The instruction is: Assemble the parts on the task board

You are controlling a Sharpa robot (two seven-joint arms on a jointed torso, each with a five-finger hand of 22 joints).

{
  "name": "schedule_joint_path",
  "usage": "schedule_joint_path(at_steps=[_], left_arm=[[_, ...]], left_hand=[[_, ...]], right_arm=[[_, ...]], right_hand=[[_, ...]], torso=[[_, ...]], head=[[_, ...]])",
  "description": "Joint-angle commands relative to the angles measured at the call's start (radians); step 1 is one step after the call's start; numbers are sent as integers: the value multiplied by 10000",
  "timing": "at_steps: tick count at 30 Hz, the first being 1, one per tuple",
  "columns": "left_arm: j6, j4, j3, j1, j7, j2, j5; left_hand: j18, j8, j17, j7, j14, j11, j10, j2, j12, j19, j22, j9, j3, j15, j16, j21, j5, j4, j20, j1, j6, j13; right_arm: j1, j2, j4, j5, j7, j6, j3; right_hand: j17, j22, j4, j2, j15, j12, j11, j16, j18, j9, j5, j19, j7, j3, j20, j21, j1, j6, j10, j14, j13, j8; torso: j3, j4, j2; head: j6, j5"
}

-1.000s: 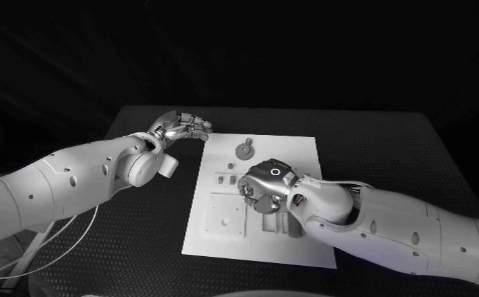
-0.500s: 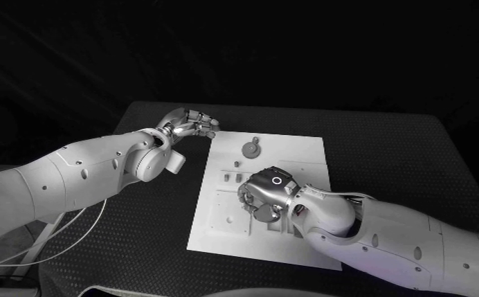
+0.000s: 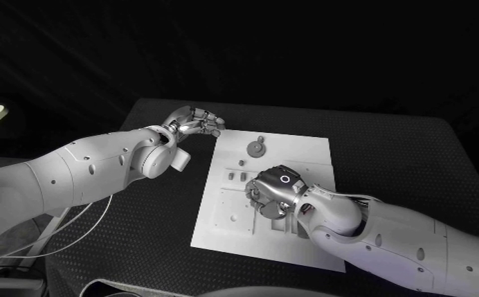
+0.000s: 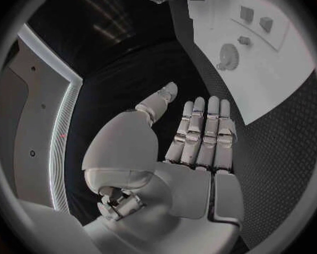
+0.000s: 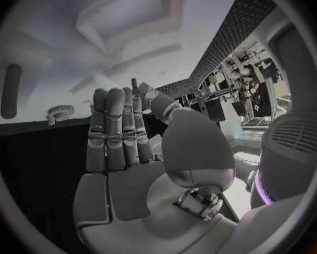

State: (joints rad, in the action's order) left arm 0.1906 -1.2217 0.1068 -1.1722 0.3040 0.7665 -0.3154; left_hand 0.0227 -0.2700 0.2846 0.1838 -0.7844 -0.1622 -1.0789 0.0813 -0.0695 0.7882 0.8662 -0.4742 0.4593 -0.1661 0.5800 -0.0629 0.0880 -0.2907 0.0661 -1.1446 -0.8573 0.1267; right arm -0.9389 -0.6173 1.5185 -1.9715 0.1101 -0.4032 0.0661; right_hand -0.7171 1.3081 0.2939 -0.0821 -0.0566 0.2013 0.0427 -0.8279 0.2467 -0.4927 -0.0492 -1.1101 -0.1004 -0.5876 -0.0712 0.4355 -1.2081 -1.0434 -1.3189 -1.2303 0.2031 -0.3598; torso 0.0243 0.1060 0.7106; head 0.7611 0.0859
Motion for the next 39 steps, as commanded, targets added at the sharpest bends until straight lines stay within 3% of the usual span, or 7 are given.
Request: schedule_joint_path(at_steps=[1, 7, 12, 33, 39], left_arm=[[-97, -33, -5, -8, 57, -20, 56], [-111, -34, -6, -8, 39, -24, 56], [-114, -26, -6, -8, 34, -49, 56], [-134, -31, -6, -9, 32, -48, 56], [-144, -27, -7, -9, 37, -47, 56]], left_hand=[[118, -27, 18, 35, -38, -36, 35, -3, 10, 51, -15, 15, -60, 8, -64, -38, -60, -4, -4, -48, 60, -13], [118, -28, 23, 35, -38, -36, 35, -3, 9, 51, -21, 16, -61, 7, -69, -39, -60, -5, -3, -49, 60, -14], [118, -28, 27, 35, -38, -37, 36, -3, 9, 51, -26, 17, -62, 7, -74, -39, -61, -5, -3, -50, 60, -16], [116, -28, 45, 38, -36, -39, 41, -11, 9, 49, -47, 23, -72, 3, -95, -39, -65, -2, 1, -40, 66, -25], [114, -27, 64, 42, -37, -43, 43, -15, 8, 50, -67, 28, -106, -1, -113, -41, -95, 2, 5, 7, 71, -33]], right_arm=[[13, 19, -48, 360, -358, -508, -1], [126, 48, -132, 798, -587, -863, -2], [298, 102, -215, 1202, -789, -1111, -4], [419, 192, -465, 1135, -763, -935, -6], [420, 275, -624, 1084, -737, -929, -6]], right_hand=[[-11, 159, -1, -15, -62, -37, 7, -48, 151, -12, 5, -64, -31, -39, 17, 52, -63, -52, -44, 22, 13, -18], [-5, 162, -1, -5, -59, -50, 10, -37, 151, -15, 5, -65, -33, -51, 20, 51, -71, -45, -36, 27, 16, -12], [2, 163, 1, 3, -56, -63, 13, -27, 151, -18, 5, -60, -37, -61, 21, 47, -78, -37, -27, 33, 19, -5], [13, 168, 3, 14, -48, -89, 21, -8, 151, -27, 5, -42, -43, -78, 18, 35, -94, -20, -14, 40, 28, 7], [14, 169, 3, 16, -47, -92, 22, -7, 151, -29, 5, -40, -44, -79, 17, 34, -95, -19, -15, 40, 30, 8]], torso=[[7, -13, 2], [7, 5, -3], [16, 23, -10], [7, 1, -5], [8, 3, -3]], head=[[-14, 9], [-9, 7], [38, 114], [46, 193], [114, 245]])
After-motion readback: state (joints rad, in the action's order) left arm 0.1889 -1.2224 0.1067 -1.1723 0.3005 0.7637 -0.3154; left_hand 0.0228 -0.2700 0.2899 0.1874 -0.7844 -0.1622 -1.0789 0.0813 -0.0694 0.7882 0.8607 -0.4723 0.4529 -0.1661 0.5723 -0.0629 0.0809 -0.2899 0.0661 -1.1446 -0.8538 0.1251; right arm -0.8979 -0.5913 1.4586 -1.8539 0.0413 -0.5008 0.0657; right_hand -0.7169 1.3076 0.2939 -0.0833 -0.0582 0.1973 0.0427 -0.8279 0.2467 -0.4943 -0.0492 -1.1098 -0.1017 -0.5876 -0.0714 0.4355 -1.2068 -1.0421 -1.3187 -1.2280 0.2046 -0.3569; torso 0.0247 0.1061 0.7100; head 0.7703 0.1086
